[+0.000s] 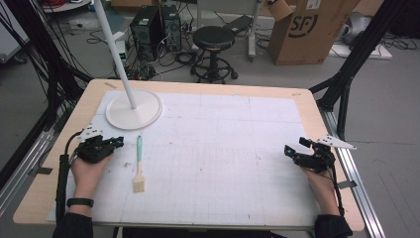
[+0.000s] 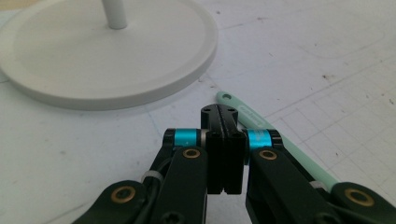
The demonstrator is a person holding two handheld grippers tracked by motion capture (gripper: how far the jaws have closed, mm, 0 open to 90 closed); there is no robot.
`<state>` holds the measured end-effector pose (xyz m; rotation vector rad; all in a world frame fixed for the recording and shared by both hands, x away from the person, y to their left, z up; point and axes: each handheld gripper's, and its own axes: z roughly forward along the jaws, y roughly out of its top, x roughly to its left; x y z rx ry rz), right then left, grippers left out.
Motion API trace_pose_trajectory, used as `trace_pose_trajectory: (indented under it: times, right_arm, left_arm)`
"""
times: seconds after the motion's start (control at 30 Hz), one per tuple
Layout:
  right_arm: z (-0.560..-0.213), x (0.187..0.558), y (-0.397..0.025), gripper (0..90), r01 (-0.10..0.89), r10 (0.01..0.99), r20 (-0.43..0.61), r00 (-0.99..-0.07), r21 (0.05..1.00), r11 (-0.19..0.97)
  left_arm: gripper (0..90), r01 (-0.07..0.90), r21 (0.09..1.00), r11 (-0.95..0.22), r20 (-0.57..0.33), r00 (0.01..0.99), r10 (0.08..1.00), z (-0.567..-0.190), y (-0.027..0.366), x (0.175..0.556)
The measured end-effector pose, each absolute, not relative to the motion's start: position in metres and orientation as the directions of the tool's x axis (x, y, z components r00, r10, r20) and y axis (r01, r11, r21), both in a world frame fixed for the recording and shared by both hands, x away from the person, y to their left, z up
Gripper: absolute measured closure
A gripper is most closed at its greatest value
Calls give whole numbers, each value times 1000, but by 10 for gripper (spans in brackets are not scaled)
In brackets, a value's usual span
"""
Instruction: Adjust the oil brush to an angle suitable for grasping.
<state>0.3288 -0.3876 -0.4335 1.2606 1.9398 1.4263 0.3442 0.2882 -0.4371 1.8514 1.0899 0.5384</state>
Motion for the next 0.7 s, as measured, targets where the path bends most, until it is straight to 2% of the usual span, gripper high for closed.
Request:
trace_pose_trajectory:
  times: [0.07, 0.4, 0.7]
  right_arm:
    - [-434, 329, -387, 168, 415, 847, 170, -503, 908, 64]
    - [-433, 329, -389, 168, 416, 845, 179, -505, 908, 56]
    - [-433, 329, -389, 168, 416, 843, 182, -507, 908, 55]
  left_arm:
    - [898, 504, 832, -231, -70, 510, 858, -437, 282, 352]
    - [898, 537, 803, -259, -64, 510, 858, -444, 270, 368]
    - [900, 523, 797, -303, -61, 569, 820, -451, 265, 372]
